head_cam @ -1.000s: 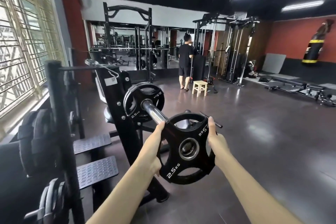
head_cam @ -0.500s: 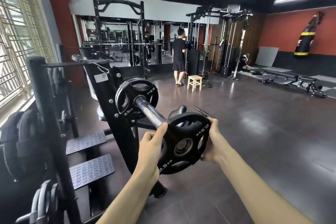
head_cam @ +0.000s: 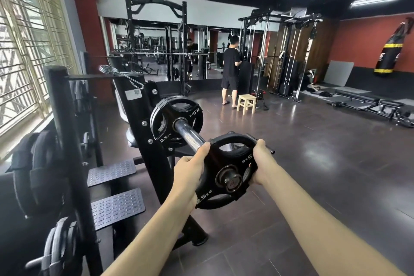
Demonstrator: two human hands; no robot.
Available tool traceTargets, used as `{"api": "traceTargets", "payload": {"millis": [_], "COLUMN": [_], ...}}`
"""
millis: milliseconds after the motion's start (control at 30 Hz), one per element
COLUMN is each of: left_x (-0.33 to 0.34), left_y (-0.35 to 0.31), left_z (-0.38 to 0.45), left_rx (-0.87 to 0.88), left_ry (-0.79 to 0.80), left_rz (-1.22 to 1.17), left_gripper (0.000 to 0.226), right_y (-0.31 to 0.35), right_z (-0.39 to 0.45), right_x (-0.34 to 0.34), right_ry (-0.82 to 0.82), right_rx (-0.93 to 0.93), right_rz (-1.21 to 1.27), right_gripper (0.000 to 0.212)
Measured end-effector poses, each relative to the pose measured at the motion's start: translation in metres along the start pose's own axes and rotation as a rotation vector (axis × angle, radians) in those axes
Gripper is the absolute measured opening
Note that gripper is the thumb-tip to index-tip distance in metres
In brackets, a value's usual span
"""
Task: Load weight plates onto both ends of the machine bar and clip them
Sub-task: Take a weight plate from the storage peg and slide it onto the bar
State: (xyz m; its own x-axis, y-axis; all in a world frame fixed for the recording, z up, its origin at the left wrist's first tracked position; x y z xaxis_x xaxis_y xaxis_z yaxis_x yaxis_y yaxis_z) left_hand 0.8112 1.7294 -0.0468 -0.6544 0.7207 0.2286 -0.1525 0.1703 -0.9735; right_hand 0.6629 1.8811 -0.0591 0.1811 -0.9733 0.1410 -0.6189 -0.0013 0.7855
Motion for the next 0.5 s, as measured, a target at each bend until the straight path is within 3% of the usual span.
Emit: {"api": "traceTargets", "payload": {"millis": [200,333,500], "left_x": [-0.020,-0.031,-0.041], "left_y": [0.008,0.010,-0.010], "left_z": [0.035,0.073,0.115], "left_rx": [0.008,0.000,0.059], "left_ry": [-0.103,-0.091,-0.083], "left_rz": [0.026,0.055,0.093], "left_gripper": [0.099,0.094,0.086], "right_y": [0.028,0.050,0.059], "right_z": [0.097,0.089,0.078], "right_x": [0.021,0.054,0.096], "right_ry": [-0.024,-0.082,-0.063], "right_rx": [-0.048,-0.096,-0.120], "right_rz": [-0.072,-0.100,-0.091], "right_gripper": [0.071,0.068,0.084]}}
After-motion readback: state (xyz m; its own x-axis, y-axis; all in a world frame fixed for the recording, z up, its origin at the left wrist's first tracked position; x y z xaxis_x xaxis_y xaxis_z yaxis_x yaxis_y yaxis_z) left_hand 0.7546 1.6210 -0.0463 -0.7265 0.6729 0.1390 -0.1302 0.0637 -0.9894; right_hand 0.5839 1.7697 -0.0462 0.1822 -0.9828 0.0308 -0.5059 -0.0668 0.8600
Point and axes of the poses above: each hand's wrist, its own z-axis towards the middle knuckle, its own x-axis out of the palm, y = z × x, the point moved 8 cm from there along z, towards the middle knuckle, and after that the axes turned 9 degrees about x, right-handed, at the moved point
